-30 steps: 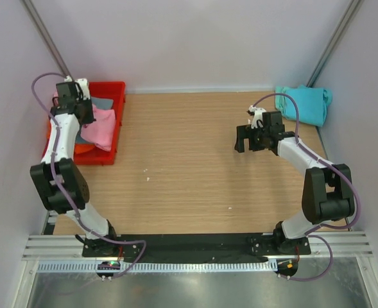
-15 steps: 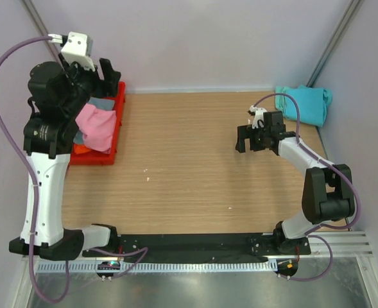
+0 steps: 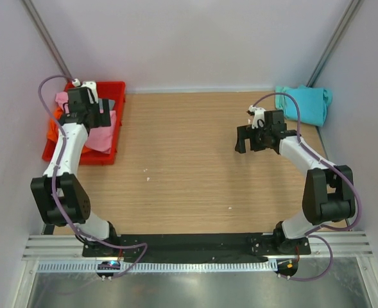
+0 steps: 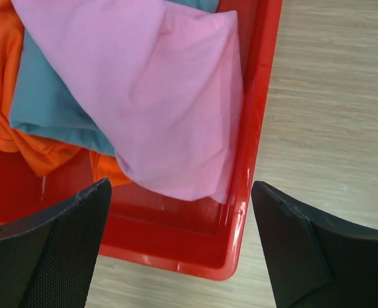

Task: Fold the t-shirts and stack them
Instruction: Grab the tshirt from the pile

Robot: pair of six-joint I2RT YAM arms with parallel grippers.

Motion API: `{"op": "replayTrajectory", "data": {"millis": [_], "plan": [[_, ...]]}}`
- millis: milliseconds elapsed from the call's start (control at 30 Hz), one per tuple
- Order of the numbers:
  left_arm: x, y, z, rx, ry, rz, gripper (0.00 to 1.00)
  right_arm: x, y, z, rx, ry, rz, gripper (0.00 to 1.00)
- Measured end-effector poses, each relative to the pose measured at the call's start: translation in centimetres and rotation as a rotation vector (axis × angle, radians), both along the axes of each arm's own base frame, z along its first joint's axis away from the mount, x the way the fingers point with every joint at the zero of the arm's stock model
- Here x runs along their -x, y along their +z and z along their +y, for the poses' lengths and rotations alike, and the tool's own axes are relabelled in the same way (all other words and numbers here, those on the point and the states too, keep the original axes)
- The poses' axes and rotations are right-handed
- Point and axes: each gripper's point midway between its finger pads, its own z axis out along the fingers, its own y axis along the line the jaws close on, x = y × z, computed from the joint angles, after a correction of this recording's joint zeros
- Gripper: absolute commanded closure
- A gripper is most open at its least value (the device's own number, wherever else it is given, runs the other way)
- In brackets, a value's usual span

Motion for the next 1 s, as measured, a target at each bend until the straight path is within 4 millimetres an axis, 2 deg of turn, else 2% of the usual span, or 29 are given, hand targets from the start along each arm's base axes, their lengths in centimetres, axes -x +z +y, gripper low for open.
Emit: {"op": "replayTrajectory", "data": {"millis": [167,267,433,533,600,700,900,933,1000], "plan": [[-2.4,-1.3,1.0,-0.012,0.023,0.002,0.12,-0.1,0.2,0.0,0.002,0.002,-0.002,0.00],[-3.5,-3.1,2.0,-0.014,0.046,0.029,0.15,0.1,0.2,0.0,0.002,0.002,0.006,0.00],[-3.5,-6.4,4.2,-0.008,0.098,0.099,0.18,0.2,0.1,0.0,0.001,0.005,0.020,0.00],[-3.3,-7.4,5.5,-0.003,0.131,0.117,0.19,0.3,-0.2,0.1,0.000,0.008,0.031,0.00],[-3.3,-7.8,6.0,-0.004,0.144,0.121,0.24,0.3,-0.4,0.1,0.000,0.010,0.038,0.00],[-3.6,-8.7,6.6,-0.002,0.155,0.130,0.40,0.3,-0.8,0.1,0.002,0.012,0.052,0.00],[-3.8,-10.4,6.4,0.024,0.144,0.161,0.62,0.3,-1.1,0.1,0.004,0.011,0.063,0.00],[-3.8,-10.4,6.3,0.030,0.139,0.160,0.74,0.3,-1.1,0.1,0.004,0.011,0.062,0.00],[-4.0,-10.3,6.0,0.047,0.130,0.148,0.85,0.3,-1.1,0.1,0.006,0.009,0.062,0.00]]}}
